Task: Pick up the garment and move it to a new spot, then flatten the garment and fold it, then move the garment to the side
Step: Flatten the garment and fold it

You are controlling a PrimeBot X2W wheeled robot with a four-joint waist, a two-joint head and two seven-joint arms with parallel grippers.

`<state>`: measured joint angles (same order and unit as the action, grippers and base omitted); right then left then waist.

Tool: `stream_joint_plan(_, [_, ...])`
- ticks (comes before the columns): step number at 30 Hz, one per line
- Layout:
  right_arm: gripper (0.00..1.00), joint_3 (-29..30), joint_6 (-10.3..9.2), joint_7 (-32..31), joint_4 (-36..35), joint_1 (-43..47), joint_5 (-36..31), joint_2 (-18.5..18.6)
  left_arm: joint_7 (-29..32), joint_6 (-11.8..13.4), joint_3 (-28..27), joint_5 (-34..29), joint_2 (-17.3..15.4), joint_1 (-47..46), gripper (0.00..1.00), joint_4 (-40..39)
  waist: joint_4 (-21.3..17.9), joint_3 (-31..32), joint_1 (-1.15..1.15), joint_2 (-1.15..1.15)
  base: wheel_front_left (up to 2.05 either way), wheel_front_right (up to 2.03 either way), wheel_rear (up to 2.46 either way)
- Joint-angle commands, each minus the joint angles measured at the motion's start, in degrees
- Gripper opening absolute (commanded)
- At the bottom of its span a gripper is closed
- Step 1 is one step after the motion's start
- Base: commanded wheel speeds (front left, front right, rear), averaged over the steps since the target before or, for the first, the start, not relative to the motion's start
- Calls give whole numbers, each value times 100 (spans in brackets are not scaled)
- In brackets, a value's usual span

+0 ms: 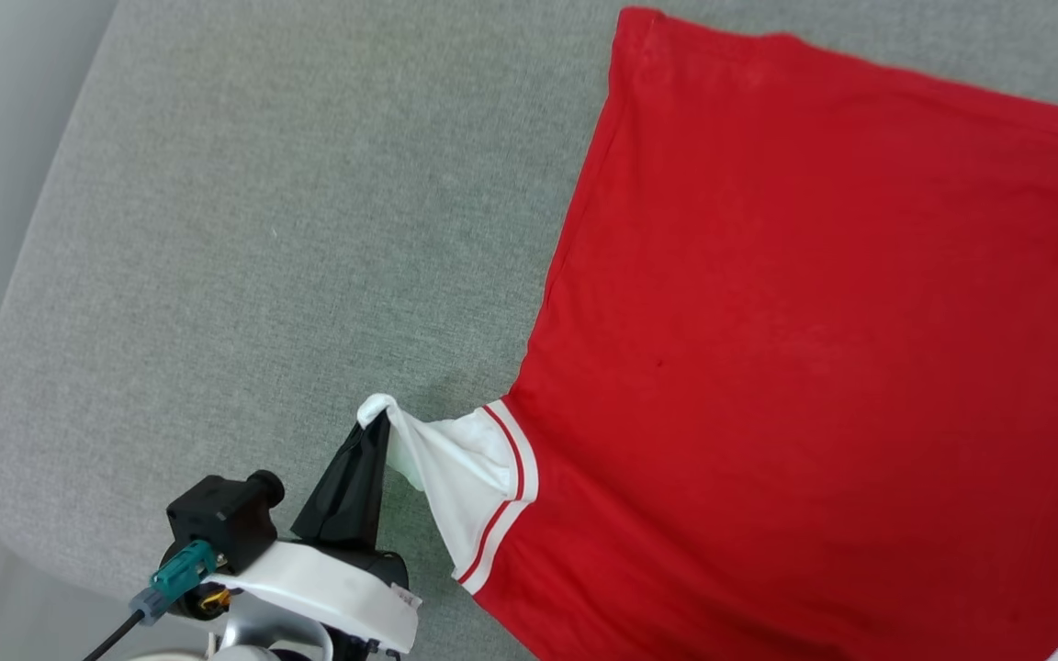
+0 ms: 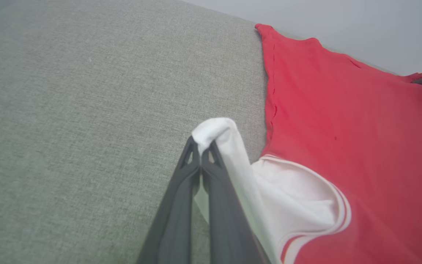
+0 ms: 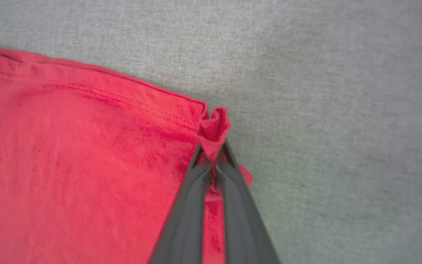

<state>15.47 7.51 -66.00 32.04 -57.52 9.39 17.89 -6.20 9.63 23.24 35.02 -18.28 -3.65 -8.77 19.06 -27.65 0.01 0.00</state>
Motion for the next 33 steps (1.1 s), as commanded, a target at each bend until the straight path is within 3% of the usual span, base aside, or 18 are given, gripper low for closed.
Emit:
stream_joint_plan(1, [0, -195, -4, 62, -157, 196, 168, 163, 11, 29, -54, 51, -47, 97, 0, 58, -128, 324, -1, 0, 0, 0, 0])
stream_joint_plan(12, [0, -1250, -4, -35, -1494, 1912, 1092, 1047, 276, 381, -331, 213, -360, 722, 0, 15, -918, 1609, -1, 0, 0, 0, 0])
stream_joint_plan(19, [0, -1367, -4, -249, -2472, 3419, 1462, 1385, 383, 584, -587, 389, -548, 1191, 0, -15, -1539, 2136, -1, 0, 0, 0, 0])
stream_joint_plan(23, [0, -1142, -4, -321, -2895, 4597, 1609, 1268, 386, 678, -720, 499, -603, 1471, 0, -10, -1915, 2332, -1, 0, 0, 0, 0])
stream_joint_plan(29, [0, -800, -4, -214, -3170, 6208, 1773, 738, 321, 730, -846, 588, -639, 1665, 0, 57, -2253, 2383, -1, 0, 0, 0, 0])
stream_joint_plan(30, [5, -731, -4, -176, -3166, 6383, 1804, 618, 312, 730, -847, 585, -646, 1673, 0, 65, -2289, 2373, -1, 0, 0, 0, 0])
stream_joint_plan(31, [39, -681, -4, -139, -3156, 6534, 1825, 497, 300, 734, -857, 590, -646, 1681, 0, 75, -2319, 2366, -1, 0, 0, 0, 0])
stream_joint_plan(32, [100, -634, -4, -68, -3163, 6636, 1832, 383, 296, 737, -870, 590, -651, 1692, 0, 78, -2352, 2354, -1, 0, 0, 0, 0])
stream_joint_plan(33, [100, -560, -4, 27, -3172, 6696, 1844, 270, 311, 743, -876, 601, -663, 1704, 0, 85, -2375, 2342, -1, 0, 0, 0, 0])
